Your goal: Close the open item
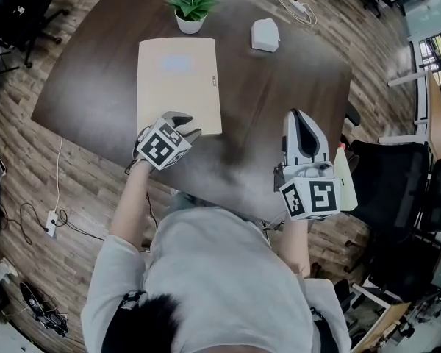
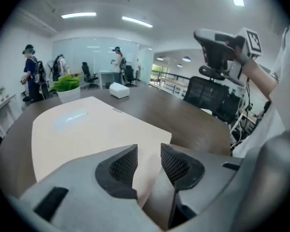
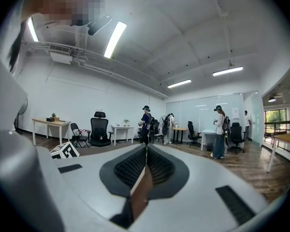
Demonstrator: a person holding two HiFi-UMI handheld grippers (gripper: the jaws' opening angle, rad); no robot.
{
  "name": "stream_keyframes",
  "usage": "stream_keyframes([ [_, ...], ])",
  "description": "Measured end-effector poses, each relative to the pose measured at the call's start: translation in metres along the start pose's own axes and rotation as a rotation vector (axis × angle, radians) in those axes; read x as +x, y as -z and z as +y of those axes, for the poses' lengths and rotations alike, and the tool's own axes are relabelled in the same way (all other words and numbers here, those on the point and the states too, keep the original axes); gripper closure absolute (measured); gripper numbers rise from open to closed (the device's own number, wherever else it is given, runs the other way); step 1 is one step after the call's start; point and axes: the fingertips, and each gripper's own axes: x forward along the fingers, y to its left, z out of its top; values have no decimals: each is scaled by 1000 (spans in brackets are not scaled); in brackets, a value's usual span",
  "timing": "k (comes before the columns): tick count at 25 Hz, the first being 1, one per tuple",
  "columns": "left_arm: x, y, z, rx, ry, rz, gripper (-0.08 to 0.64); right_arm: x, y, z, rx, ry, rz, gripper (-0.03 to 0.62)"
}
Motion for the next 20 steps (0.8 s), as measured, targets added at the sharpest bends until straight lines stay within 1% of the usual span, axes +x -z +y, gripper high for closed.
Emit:
stream_keyframes([
  [1, -2, -4, 6, -29, -24, -15, 419, 0, 0, -1, 0, 3, 1, 578],
  [2, -4, -7, 13, -43, -58, -18, 424, -1, 1, -2, 0, 6, 2, 578],
  [3, -4, -9, 19, -38, -101, -10, 466, -1, 1, -3, 0, 9, 3, 578],
  [4, -4, -10, 24, -17, -147, 7, 514, -2, 1, -5, 1, 13, 3, 578],
  [5, -2, -9, 28, 15, -187, 32, 531, -2, 2, -6, 1, 16, 4, 578],
  [7, 3, -3, 30, 84, -238, 98, 543, -3, 2, -7, -2, 22, 7, 578],
  [9, 8, 2, 29, 140, -255, 158, 549, -4, 2, -8, -5, 28, 7, 578],
  [11, 9, 0, 28, 175, -250, 194, 551, -6, 2, -11, -3, 36, 7, 578],
  [13, 9, -5, 29, 174, -233, 184, 551, -8, 3, -15, -1, 46, 8, 578],
  [16, 8, -19, 34, 95, -218, 103, 551, -9, 4, -19, 2, 58, 13, 578],
  [18, 10, -31, 42, 61, -234, 60, 551, -10, 5, -22, 2, 67, 14, 578],
  [20, 14, -39, 50, 54, -254, 48, 551, -12, 5, -26, 3, 79, 15, 578],
])
